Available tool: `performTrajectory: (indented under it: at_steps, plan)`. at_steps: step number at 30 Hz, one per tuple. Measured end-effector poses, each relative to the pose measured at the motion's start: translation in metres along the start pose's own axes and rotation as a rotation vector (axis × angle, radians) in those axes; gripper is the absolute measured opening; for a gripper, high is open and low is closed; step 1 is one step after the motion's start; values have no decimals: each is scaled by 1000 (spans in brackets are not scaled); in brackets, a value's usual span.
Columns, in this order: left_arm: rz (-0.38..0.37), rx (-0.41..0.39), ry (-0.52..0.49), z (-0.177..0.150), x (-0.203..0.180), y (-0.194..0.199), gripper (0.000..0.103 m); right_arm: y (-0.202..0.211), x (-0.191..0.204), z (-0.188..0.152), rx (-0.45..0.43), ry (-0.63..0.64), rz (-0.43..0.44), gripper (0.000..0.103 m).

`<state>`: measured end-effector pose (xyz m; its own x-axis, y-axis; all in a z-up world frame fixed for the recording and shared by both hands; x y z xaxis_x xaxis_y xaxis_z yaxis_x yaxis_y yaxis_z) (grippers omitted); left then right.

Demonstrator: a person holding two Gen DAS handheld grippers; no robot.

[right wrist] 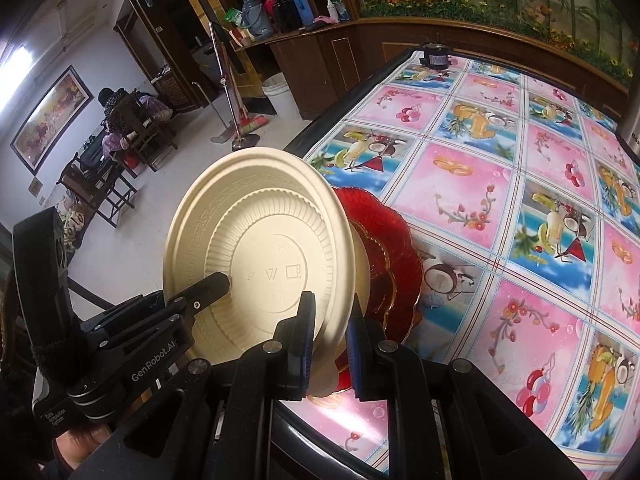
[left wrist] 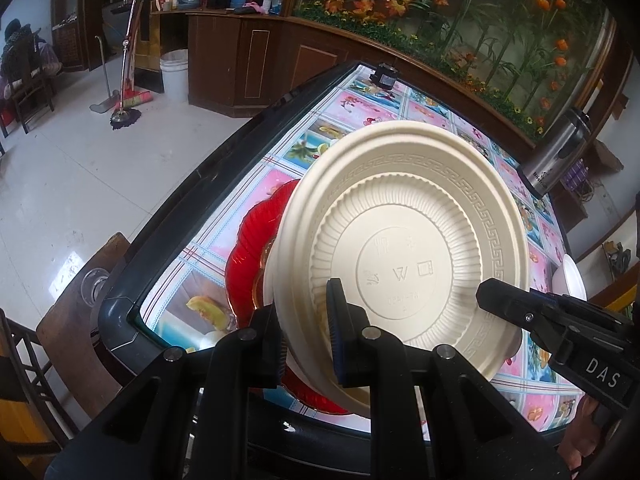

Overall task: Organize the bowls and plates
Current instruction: 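Move the held beige plate over the red plate stack with the left tool, then lower the beige plate onto the stack and open the left tool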

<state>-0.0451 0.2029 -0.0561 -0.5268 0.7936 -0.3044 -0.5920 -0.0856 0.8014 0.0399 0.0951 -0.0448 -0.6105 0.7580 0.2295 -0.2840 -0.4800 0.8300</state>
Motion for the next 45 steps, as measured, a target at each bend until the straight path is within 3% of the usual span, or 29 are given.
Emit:
performTrajectory:
  at_steps: [33, 39, 41, 45]
  plan:
    - [-13, 43, 21, -2, -4, -4, 16, -2, -7, 4, -1, -12, -10, 18]
    - [-1, 45, 24, 0, -1, -5, 21, -3, -9, 6, -3, -27, -11, 20]
    - [-9, 42, 23, 0, -2, -3, 28, -3, -10, 6, -6, -30, -16, 28]
    - [-17, 26, 17, 0, -5, 1, 40, -1, -10, 6, -16, -29, -21, 31]
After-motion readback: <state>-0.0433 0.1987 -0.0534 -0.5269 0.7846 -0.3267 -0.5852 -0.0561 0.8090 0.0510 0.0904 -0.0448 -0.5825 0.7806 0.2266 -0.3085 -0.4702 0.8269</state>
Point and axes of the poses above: each gripper's, at about its wrist camera, not at the fingertips, and y roughly against the way its jaws point, x to its left, z to its top, the point moved 5 cm from there along -y, roughly the way its jaws point, and after that the axes turned 8 degrees about y, right-handed, at the moved point
